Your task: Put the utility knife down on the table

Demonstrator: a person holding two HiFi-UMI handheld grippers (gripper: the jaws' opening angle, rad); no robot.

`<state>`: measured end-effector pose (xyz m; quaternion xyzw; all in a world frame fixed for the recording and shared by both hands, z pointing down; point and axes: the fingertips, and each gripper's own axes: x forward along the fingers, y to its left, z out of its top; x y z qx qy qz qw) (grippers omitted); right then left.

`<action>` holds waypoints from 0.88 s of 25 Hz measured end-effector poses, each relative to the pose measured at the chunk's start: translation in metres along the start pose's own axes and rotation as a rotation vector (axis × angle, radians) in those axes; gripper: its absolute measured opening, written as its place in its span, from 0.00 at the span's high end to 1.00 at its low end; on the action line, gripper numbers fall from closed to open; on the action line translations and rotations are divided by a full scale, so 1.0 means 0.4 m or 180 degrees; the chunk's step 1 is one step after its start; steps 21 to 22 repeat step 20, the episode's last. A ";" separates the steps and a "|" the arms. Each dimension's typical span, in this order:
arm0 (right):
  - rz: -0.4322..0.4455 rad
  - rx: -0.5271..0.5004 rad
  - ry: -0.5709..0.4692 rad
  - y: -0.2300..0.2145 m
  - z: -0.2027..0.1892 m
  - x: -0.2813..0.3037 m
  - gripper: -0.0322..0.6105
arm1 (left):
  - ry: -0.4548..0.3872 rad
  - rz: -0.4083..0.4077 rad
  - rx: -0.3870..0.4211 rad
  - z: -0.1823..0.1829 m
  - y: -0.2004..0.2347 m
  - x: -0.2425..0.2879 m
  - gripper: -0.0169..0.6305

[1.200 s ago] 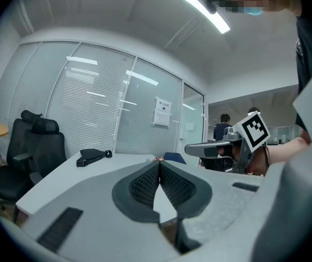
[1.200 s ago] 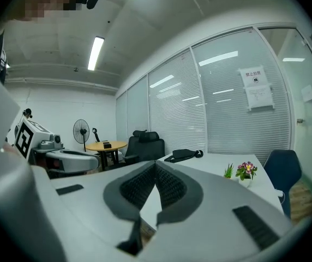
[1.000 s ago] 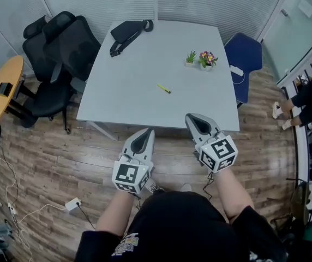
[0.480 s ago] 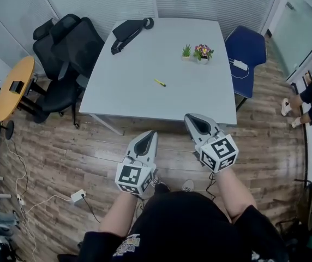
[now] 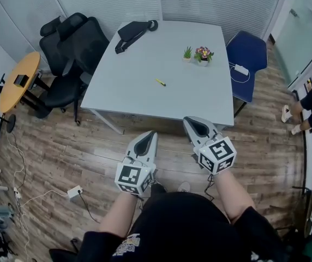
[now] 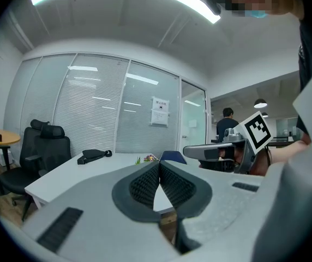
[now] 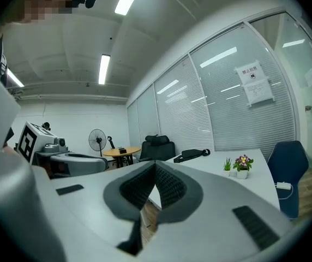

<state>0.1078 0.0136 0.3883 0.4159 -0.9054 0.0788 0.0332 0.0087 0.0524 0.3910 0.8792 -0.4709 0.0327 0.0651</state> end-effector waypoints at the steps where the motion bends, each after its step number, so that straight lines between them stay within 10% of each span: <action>1: 0.0004 -0.0006 -0.0001 0.001 0.001 -0.002 0.95 | -0.0006 0.0006 -0.0005 0.000 -0.001 -0.002 0.96; 22: -0.0002 0.0071 -0.0045 -0.029 -0.005 -0.013 0.95 | 0.0017 0.0003 0.0037 0.002 -0.024 0.022 0.97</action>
